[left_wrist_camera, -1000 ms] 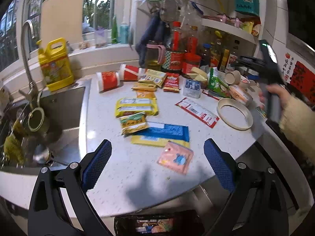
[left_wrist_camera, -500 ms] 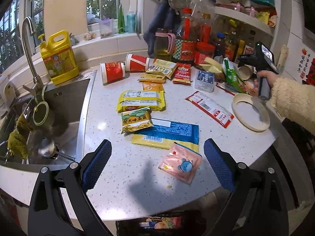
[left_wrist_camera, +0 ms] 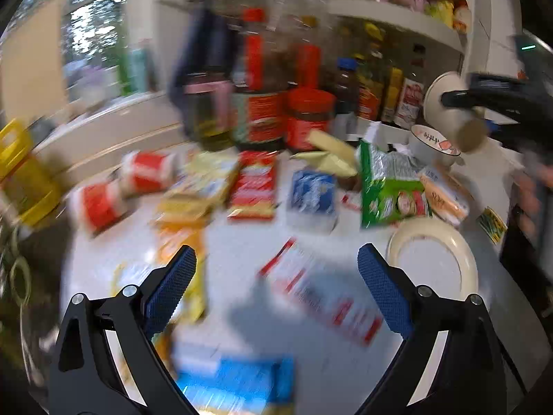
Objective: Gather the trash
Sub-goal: 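Grasp the blue dental floss box with the left gripper while the right holds the cup, then carry the cup and floss box down into the black trash bag and open both grippers, then grasp the large red-and-white paper cup by its rim with the left gripper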
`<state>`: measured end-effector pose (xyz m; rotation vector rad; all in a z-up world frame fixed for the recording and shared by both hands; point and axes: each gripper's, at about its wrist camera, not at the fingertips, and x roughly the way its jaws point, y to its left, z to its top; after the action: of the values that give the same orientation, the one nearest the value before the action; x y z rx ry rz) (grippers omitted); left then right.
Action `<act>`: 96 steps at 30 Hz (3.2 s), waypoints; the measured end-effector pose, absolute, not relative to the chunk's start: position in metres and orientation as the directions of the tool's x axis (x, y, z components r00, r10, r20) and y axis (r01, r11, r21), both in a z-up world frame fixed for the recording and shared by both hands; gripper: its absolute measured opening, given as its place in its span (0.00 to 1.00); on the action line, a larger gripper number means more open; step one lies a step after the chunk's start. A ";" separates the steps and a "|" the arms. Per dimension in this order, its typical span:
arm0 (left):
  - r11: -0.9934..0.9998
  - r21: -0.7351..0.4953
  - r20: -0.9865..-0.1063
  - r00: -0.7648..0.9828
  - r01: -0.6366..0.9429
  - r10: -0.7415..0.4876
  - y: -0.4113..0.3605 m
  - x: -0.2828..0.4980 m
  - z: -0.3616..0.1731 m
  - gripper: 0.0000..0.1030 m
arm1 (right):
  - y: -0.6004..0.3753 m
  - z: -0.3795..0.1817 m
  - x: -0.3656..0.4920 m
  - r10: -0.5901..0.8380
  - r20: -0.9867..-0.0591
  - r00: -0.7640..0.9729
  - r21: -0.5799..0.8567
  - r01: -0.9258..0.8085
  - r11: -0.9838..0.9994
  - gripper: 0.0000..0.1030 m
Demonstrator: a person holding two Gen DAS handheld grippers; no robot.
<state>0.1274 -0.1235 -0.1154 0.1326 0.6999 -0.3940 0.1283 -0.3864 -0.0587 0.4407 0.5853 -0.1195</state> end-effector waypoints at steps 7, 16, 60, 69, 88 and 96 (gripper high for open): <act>0.894 -0.006 -0.756 0.583 0.448 -0.297 -0.197 0.204 -0.151 0.90 | -0.376 -0.064 0.091 0.075 -0.583 0.809 0.377 0.187 0.907 0.56; 0.908 -0.017 -0.811 0.526 0.419 -0.258 -0.212 0.249 -0.182 0.90 | -0.383 -0.065 0.078 0.096 -0.584 0.806 0.388 0.173 0.905 0.56; 0.938 -0.071 -0.913 0.357 0.339 -0.198 0.091 -0.141 -0.195 0.61 | -0.161 -0.166 -0.110 0.535 -0.793 0.291 0.446 -0.321 0.836 0.56; 0.930 -0.108 -0.969 0.174 0.352 -0.178 0.092 -0.138 -0.334 0.61 | -0.144 -0.318 -0.134 0.402 -0.915 0.034 0.384 -0.230 0.894 0.56; 0.892 0.005 -0.788 0.550 0.452 -0.275 0.055 -0.103 -0.162 0.90 | -0.181 -0.132 -0.085 0.341 -0.784 0.519 0.222 -0.278 0.935 0.95; 0.944 -0.004 -0.649 0.717 0.330 -0.253 0.025 0.028 -0.089 0.90 | -0.244 -0.050 0.025 0.247 -0.621 0.743 0.174 -0.177 0.969 0.95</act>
<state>0.0275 0.0253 -0.0888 0.1149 0.7007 -0.3233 0.0252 -0.2436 -0.0498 0.1060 0.6950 0.2328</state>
